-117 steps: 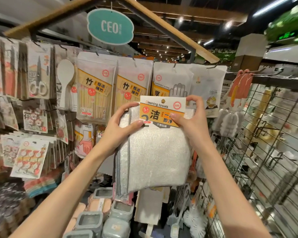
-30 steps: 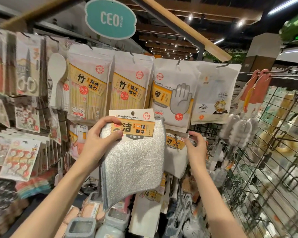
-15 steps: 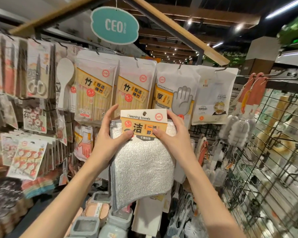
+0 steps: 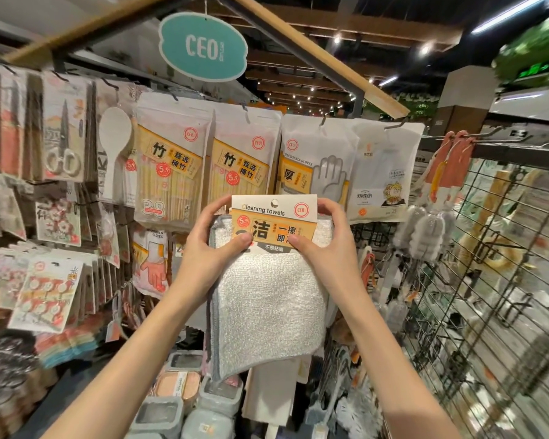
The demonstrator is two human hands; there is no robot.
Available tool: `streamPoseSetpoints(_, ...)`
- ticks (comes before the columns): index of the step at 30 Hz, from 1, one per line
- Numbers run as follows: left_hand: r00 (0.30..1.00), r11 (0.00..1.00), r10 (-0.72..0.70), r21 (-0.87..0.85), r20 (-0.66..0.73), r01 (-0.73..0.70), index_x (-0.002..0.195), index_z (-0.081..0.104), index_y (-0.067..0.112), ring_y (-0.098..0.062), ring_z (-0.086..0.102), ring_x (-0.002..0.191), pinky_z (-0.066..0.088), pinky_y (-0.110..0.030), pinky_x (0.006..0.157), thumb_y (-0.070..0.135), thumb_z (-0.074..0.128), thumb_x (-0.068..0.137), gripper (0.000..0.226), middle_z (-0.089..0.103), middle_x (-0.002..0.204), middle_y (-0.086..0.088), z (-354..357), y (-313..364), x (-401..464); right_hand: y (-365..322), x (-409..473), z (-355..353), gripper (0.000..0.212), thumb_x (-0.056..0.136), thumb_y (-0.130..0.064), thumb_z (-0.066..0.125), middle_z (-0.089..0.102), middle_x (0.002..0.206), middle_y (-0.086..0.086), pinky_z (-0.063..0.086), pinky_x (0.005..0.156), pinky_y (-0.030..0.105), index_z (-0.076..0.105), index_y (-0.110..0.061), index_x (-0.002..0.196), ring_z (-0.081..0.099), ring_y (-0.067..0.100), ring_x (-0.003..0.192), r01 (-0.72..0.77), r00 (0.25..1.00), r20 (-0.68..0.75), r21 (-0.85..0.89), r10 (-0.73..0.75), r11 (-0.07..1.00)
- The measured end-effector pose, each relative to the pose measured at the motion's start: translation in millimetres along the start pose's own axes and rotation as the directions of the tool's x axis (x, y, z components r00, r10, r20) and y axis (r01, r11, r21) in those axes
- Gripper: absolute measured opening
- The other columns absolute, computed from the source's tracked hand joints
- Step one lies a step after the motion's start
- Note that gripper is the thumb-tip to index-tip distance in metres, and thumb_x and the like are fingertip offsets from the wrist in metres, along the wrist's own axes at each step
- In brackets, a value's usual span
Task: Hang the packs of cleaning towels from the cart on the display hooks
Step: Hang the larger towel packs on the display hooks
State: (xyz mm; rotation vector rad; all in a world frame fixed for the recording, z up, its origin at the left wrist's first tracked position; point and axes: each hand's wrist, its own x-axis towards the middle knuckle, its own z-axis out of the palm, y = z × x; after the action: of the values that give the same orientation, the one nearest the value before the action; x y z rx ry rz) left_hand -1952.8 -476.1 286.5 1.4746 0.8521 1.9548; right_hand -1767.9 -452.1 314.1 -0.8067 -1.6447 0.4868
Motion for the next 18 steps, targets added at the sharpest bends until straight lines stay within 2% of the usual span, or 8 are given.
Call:
streamPoseSetpoints(2,1.000,0.999,0.003,0.035,0.011,-0.003,0.103,0.058,0.045,-0.006,0.060,0.109,0.055,-0.023,0.075,0.009,0.076,0.076,0.049,0.061,0.107,0.030,-0.2,0.8,1.5,-0.4,0.7,0.3,0.058,0.072,-0.005,0.077,0.053,0.120,-0.003,0.036,0.095,0.010,0.049,-0.018,0.121,0.048,0.004,0.113,0.014,1.000,-0.025,-0.003,-0.014,1.000)
streamPoseSetpoints(4,0.999,1.000,-0.026,0.011,0.023,0.026,0.095,0.060,0.040,-0.009,0.066,0.097,0.054,-0.021,0.070,0.016,0.078,0.073,0.038,0.066,0.105,0.020,-1.2,3.2,2.4,-1.5,1.3,1.3,0.058,0.072,-0.005,0.077,0.051,0.120,-0.003,0.034,0.092,0.004,0.048,-0.020,0.120,0.047,0.000,0.111,0.021,0.999,-0.041,-0.004,-0.021,1.000)
streamPoseSetpoints(7,0.993,0.995,-0.096,-0.036,0.062,0.098,0.092,0.067,0.031,-0.010,0.070,0.083,0.053,-0.017,0.068,0.023,0.077,0.069,0.026,0.074,0.095,0.004,-3.5,7.1,3.2,-2.2,1.7,1.8,0.059,0.073,-0.005,0.076,0.052,0.119,-0.007,0.035,0.092,0.005,0.046,-0.027,0.119,0.047,-0.004,0.109,0.030,0.998,-0.047,0.018,-0.029,0.999)
streamPoseSetpoints(11,0.974,0.979,-0.192,-0.047,0.123,0.199,0.087,0.072,0.025,-0.010,0.072,0.080,0.053,-0.015,0.067,0.029,0.077,0.066,0.022,0.076,0.090,0.001,-5.0,8.1,2.3,-2.1,3.3,1.4,0.060,0.072,-0.003,0.076,0.052,0.110,-0.023,0.033,0.087,0.000,0.046,-0.032,0.115,0.046,-0.016,0.104,0.060,0.997,-0.056,0.039,-0.058,0.997)
streamPoseSetpoints(15,0.967,0.974,-0.216,-0.040,0.135,0.223,0.090,0.070,0.020,-0.010,0.072,0.081,0.053,-0.014,0.066,0.026,0.075,0.067,0.024,0.076,0.089,0.002,-4.2,11.6,2.6,1.1,3.9,0.4,0.060,0.070,-0.003,0.078,0.053,0.108,-0.022,0.034,0.086,0.000,0.048,-0.028,0.116,0.047,-0.018,0.102,0.053,0.997,-0.059,0.058,-0.050,0.997)
streamPoseSetpoints(18,0.973,0.978,-0.202,-0.036,0.115,0.208,0.090,0.070,0.020,-0.011,0.072,0.081,0.053,-0.015,0.066,0.025,0.076,0.068,0.024,0.076,0.090,0.001,-0.3,13.8,1.0,3.4,2.7,-1.8,0.058,0.069,-0.006,0.079,0.054,0.107,-0.023,0.036,0.086,0.002,0.050,-0.037,0.107,0.048,-0.016,0.102,0.031,0.996,-0.084,0.075,-0.025,0.997)
